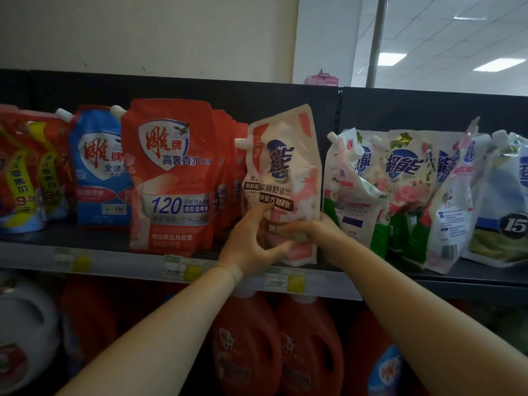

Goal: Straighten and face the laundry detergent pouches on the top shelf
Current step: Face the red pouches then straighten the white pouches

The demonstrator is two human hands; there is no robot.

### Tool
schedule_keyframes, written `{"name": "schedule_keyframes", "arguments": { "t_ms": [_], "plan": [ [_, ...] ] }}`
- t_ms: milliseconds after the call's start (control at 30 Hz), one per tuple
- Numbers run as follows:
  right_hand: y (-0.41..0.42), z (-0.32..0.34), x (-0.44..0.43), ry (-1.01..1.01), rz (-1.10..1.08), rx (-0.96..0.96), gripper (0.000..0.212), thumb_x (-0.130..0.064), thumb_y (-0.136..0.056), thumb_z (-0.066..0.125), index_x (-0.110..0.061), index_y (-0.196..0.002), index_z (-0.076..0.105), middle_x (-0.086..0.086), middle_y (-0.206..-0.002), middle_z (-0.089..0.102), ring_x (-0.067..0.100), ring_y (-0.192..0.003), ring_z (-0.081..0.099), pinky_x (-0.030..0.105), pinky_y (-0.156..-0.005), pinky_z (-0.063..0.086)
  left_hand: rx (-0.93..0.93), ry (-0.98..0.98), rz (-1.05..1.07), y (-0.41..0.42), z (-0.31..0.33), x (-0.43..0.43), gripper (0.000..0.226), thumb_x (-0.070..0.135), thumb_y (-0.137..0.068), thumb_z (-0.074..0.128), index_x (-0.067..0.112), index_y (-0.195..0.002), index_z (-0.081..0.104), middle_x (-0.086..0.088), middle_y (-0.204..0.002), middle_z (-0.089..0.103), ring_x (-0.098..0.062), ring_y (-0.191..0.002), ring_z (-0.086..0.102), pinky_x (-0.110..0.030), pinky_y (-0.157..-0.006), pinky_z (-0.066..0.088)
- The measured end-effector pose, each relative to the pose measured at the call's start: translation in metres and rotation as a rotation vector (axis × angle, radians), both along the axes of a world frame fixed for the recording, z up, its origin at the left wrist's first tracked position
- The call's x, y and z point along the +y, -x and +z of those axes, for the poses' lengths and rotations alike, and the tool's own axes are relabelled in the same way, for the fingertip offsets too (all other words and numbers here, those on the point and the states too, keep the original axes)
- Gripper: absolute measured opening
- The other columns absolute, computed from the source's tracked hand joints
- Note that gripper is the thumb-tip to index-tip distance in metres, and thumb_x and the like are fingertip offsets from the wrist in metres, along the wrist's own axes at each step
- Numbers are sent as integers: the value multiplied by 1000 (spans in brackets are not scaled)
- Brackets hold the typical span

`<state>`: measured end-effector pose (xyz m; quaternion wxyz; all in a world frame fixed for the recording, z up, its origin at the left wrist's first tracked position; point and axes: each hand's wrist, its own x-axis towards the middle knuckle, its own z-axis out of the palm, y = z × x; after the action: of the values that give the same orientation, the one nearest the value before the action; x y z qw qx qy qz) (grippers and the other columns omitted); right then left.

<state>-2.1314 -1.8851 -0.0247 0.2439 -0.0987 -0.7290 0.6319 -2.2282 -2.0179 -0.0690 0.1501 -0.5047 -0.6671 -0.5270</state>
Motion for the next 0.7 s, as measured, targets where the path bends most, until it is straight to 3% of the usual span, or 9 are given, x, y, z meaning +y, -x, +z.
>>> {"name": "schedule_keyframes", "arguments": {
  "t_ms": [67, 133, 267, 333, 400, 500, 567, 633, 700],
  "plan": [
    [3, 4, 6, -3, 46, -86, 45, 2, -71, 73, -6, -114, 61, 13, -107, 70, 28, -96, 69, 41, -83, 56, 19, -42, 106, -1, 0, -1, 63, 48, -68, 72, 38, -122, 43, 17, -96, 54, 0, -75, 58, -25, -61, 50],
    [11, 7, 5, 25, 89, -131, 41, 2, -73, 68, -7, -113, 61, 14, -108, 69, 30, -97, 68, 39, -82, 56, 72, -26, 238, 0, 3, 1, 77, 54, -65, 70, 36, -129, 32, 12, -116, 38, -6, -95, 54, -30, -71, 54],
    [42, 7, -8, 24, 15, -147, 33, -6, -74, 69, -6, -106, 58, 13, -112, 65, 28, -107, 60, 39, -97, 48, -10, 22, 466, 8, 10, 14, 98, 46, -66, 77, 20, -140, 19, -1, -134, 20, -24, -119, 42, -37, -90, 49],
    [55, 3, -6, -44, -188, -132, 55, -16, -72, 74, -9, -117, 44, 11, -121, 51, 24, -116, 47, 35, -103, 39, -53, 32, 504, 14, 10, 19, 95, 43, -68, 77, 21, -139, 19, -7, -138, 18, -30, -121, 43, -40, -92, 48],
    [66, -2, 0, -98, -327, -133, 89, -27, -65, 76, -12, -139, 29, 9, -137, 31, 28, -127, 32, 41, -107, 34, -89, 41, 520, 19, 10, 23, 93, 47, -69, 76, 25, -138, 18, -12, -140, 19, -34, -118, 47, -43, -89, 50],
    [74, -2, 8, -66, -368, -152, 101, -30, -55, 75, -17, -144, 27, 6, -140, 21, 33, -127, 31, 41, -99, 40, -120, 92, 516, 21, 11, 27, 96, 56, -69, 74, 30, -141, 14, -13, -137, 29, -36, -110, 53, -40, -83, 50],
    [79, 3, 14, 10, -342, -172, 104, -28, -48, 76, -15, -141, 31, 7, -140, 24, 34, -124, 35, 37, -89, 42, -122, 107, 459, 21, 10, 29, 99, 55, -69, 75, 31, -143, 13, -12, -136, 28, -35, -113, 51, -39, -87, 48],
    [83, 5, 22, 59, -285, -194, 119, -31, -27, 76, -8, -137, 37, 8, -138, 37, 31, -116, 45, 36, -87, 46, -98, 101, 411, 24, 8, 30, 101, 50, -69, 78, 33, -143, 13, -11, -139, 23, -33, -120, 44, -38, -95, 45],
    [86, 6, 30, 38, -273, -203, 123, -29, -19, 74, -7, -135, 39, 10, -133, 45, 28, -107, 50, 33, -73, 47, -103, 112, 388, 25, 9, 30, 101, 45, -68, 80, 38, -143, 13, -10, -139, 20, -34, -121, 42, -39, -100, 43]
  ]
}}
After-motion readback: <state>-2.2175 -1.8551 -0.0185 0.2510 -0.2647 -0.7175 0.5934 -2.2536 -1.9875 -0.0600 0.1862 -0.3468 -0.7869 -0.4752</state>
